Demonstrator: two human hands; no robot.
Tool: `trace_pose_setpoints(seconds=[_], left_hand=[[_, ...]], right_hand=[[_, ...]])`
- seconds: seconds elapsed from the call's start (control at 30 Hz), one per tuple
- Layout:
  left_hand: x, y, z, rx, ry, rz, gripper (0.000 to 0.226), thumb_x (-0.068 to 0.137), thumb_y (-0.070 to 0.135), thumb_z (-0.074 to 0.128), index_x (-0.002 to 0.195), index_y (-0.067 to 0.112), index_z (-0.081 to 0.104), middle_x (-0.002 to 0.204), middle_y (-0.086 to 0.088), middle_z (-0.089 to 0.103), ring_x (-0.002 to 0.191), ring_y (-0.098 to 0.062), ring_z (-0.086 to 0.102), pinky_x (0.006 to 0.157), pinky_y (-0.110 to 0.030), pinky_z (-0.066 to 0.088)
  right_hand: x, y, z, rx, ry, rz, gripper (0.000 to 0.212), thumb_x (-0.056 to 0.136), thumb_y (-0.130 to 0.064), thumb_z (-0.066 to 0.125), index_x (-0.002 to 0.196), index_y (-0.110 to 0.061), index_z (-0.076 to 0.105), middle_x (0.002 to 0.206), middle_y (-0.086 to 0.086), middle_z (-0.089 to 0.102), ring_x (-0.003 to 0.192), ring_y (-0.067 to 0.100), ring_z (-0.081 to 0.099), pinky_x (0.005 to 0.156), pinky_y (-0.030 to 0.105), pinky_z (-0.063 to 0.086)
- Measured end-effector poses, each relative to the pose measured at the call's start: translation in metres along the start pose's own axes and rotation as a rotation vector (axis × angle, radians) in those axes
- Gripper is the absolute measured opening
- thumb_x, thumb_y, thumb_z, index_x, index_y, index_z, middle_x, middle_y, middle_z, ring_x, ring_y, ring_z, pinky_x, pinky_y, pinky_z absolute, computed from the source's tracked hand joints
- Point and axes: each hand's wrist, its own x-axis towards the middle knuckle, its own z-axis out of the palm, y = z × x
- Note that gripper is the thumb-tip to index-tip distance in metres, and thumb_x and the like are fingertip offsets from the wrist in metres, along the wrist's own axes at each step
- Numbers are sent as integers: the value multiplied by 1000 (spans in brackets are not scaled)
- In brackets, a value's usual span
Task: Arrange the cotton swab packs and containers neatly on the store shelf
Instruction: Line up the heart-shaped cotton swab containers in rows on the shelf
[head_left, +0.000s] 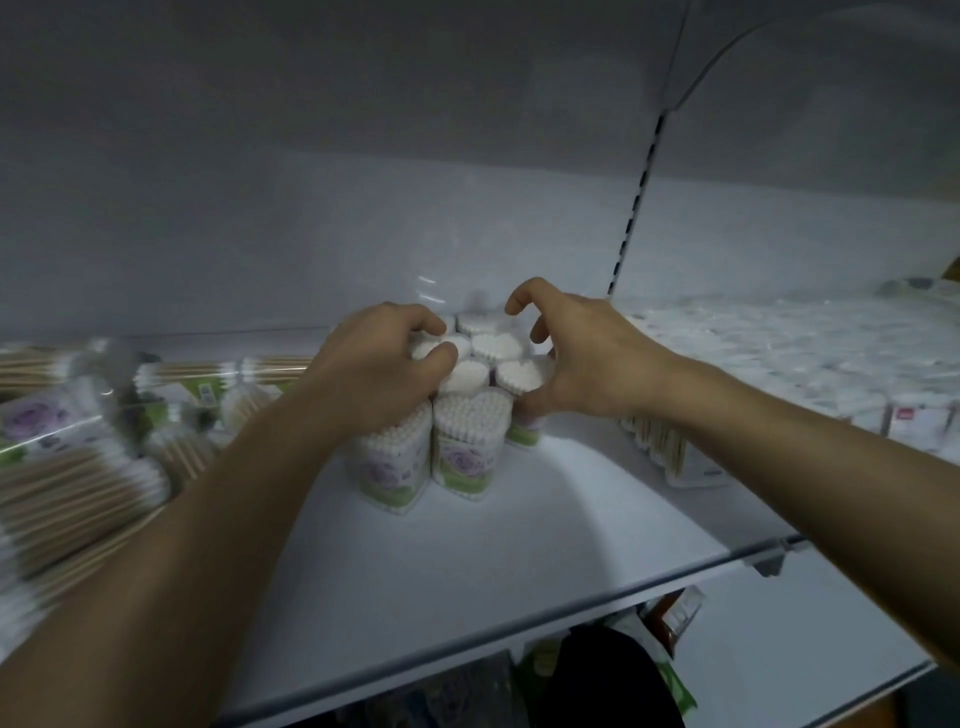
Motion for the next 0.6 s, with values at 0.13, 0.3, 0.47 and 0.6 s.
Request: trace_pose_setpoints(seconds=[0.13, 0.3, 0.47, 0.6], left_hand=[[-1, -1, 0, 6, -4, 10, 62, 71, 55, 51, 124, 27, 69, 129, 0, 67, 121, -22, 59, 105, -33, 44], [0, -3, -1, -70, 34, 6, 43, 80, 55, 60, 111, 29, 73, 117, 6, 72, 112, -15, 64, 91, -23, 41], [-2, 5, -14, -105, 104, 32, 30, 81, 55, 57, 97, 34, 72, 111, 6, 75, 101, -15, 67, 93, -26, 48], [-14, 10, -36, 149, 149, 59, 37, 98, 39, 60, 130, 22, 67, 134, -4, 64, 92, -25, 60, 98, -32, 43]], right_hand=[[2, 2, 12, 18, 108, -2, 96, 55, -38, 96, 133, -33, 40, 112, 1, 55, 95, 20, 58, 81, 37, 54], [-5, 8, 26, 82, 208, -32, 86, 62, -39, 93, 132, -30, 44, 116, 2, 57, 98, 19, 58, 84, 40, 54], [-22, 10, 10, 188, 244, -83, 61, 81, -31, 77, 134, -29, 47, 127, -2, 56, 116, 9, 52, 93, 30, 46], [-30, 0, -5, 157, 239, -105, 51, 88, -22, 69, 134, -31, 48, 129, -6, 54, 117, 5, 48, 92, 24, 38]])
